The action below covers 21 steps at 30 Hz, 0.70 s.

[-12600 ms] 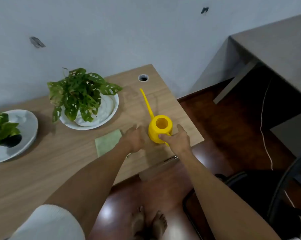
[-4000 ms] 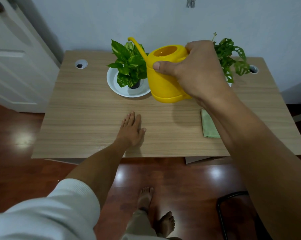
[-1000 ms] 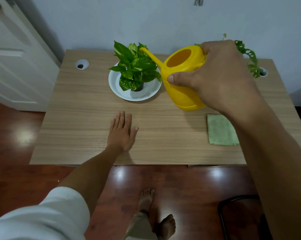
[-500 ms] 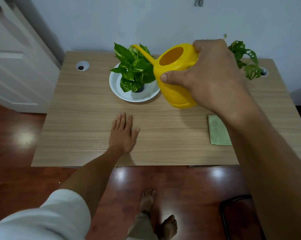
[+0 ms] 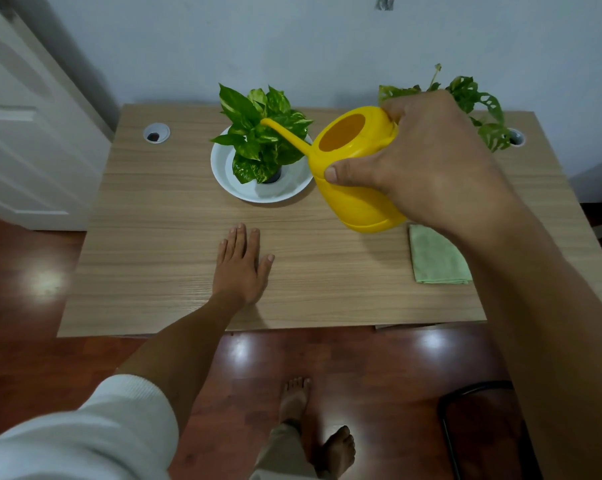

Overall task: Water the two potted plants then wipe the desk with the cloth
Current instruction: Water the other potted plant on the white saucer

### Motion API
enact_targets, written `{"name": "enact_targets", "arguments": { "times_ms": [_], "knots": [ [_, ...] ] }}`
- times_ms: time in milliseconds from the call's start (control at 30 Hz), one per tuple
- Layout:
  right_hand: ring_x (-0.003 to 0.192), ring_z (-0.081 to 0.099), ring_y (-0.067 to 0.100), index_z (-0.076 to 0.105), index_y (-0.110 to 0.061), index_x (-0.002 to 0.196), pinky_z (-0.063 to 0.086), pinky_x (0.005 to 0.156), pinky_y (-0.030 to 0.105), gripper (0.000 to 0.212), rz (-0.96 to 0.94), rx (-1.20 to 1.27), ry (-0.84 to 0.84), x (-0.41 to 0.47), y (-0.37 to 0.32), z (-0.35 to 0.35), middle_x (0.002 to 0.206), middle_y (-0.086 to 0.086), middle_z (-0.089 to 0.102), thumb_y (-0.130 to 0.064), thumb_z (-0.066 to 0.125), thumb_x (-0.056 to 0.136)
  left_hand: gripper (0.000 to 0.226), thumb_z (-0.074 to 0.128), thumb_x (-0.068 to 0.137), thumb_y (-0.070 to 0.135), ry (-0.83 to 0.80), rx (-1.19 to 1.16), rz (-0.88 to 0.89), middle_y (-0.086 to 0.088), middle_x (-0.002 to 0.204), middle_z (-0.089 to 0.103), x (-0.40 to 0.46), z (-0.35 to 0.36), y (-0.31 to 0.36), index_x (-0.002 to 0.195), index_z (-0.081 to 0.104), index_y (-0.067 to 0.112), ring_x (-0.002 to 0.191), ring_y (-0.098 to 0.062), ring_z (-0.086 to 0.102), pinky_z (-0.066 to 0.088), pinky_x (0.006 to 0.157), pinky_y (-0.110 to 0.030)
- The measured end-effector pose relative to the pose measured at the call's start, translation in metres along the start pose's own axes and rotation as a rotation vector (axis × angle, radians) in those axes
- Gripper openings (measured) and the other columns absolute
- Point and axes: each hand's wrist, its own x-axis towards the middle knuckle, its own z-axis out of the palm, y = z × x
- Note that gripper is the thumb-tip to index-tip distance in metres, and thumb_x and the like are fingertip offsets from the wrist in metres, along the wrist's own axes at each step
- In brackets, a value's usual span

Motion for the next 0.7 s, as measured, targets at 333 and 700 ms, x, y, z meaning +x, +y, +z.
{"name": "enact_targets", "arguments": {
  "times_ms": [333,700],
  "knots": [
    [0.091,0.063,0.016,0.066,-0.026,0.101,0.041,0.064,0.027,0.050,0.013,0.128,0.084,-0.001,0.017,0.019,0.101,-0.005,0.069,-0.052,0.092,0.068,0.072,0.021,0.105,0.055,-0.021,-0.033,-0.010,-0.011,0.172,-0.007,-0.001,-0.005,0.007,0.164,0.003,0.018,0.159,-0.024,-0.014,-0.010,0.128,-0.043],
    [0.100,0.068,0.015,0.068,-0.029,0.109,0.058,0.087,0.037,0.046,0.028,0.483,0.164,-0.001,0.061,0.058,0.100,-0.012,0.073,-0.046,0.090,0.073,0.072,0.031,0.106,0.051,-0.037,-0.035,0.060,-0.012,0.172,0.002,0.007,-0.003,0.047,0.164,0.010,0.015,0.160,-0.027,-0.004,-0.002,0.129,-0.045]
  ]
}}
